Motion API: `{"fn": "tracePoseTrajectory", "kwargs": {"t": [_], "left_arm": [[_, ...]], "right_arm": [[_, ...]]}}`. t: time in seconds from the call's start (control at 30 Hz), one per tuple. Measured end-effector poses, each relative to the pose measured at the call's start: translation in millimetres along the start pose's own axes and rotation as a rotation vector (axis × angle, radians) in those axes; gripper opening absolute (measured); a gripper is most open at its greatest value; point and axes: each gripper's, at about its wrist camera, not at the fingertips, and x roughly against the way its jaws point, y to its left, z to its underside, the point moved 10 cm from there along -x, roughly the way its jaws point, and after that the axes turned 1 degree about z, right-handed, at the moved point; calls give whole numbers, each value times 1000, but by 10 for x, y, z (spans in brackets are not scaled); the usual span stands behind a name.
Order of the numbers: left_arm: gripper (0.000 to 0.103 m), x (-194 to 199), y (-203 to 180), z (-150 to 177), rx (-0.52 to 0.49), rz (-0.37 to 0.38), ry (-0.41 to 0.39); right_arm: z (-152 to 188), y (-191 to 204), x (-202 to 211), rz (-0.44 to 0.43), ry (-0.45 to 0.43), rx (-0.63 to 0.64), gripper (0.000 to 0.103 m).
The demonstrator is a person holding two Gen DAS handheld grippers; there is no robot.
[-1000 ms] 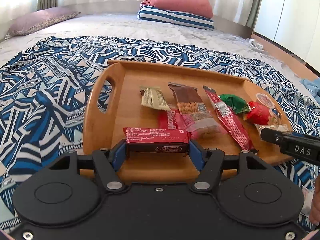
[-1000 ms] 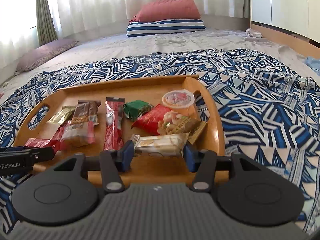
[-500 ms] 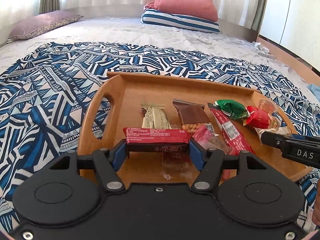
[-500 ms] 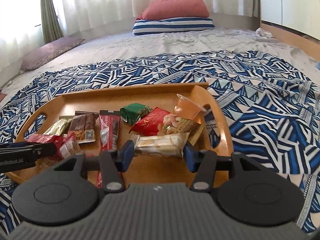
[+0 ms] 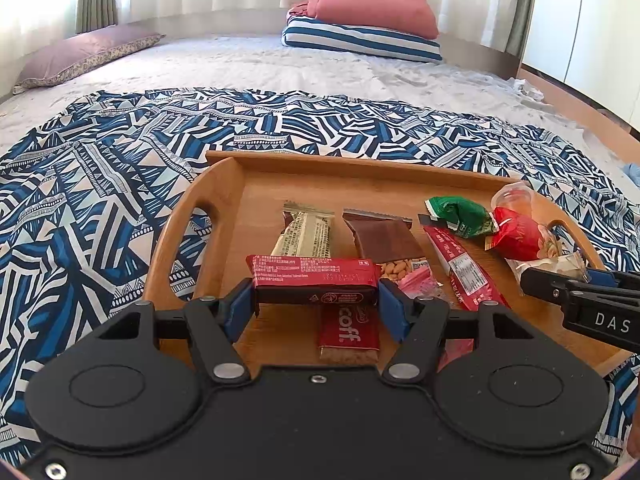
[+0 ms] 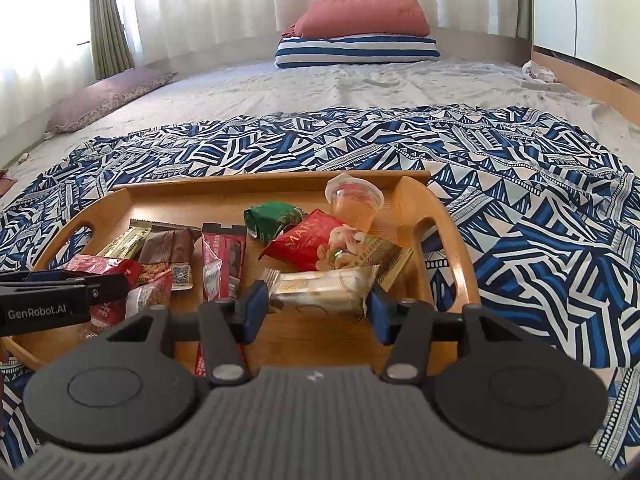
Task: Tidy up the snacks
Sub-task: 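Lower both packets into the tray and open both tools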
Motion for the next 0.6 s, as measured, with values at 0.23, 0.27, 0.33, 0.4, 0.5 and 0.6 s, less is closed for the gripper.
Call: {"fn": "tracePoseTrajectory", "kwargs": {"t": [0.23, 0.27, 0.33, 0.4, 0.5, 0.6], "left_arm": [[63, -11, -2, -1, -8, -3, -1], [63, -11, -3, -2, -8, -4, -1], [63, -9, -4, 0, -8, -6, 0], [65, -7, -1, -1, -8, -12, 0], [73, 23, 20, -6, -4, -32, -2], [83, 104, 20, -42, -7, -31, -25]], "right_arm": [[10, 4, -7, -5, 0, 6, 56], [12, 3, -6, -6, 0, 5, 57], [15, 1, -4, -7, 0, 3, 57], [14, -3, -1, -6, 0, 1, 61], [21, -8, 19, -19, -1, -13, 69], [16, 1, 62, -28, -7, -8, 73]]}}
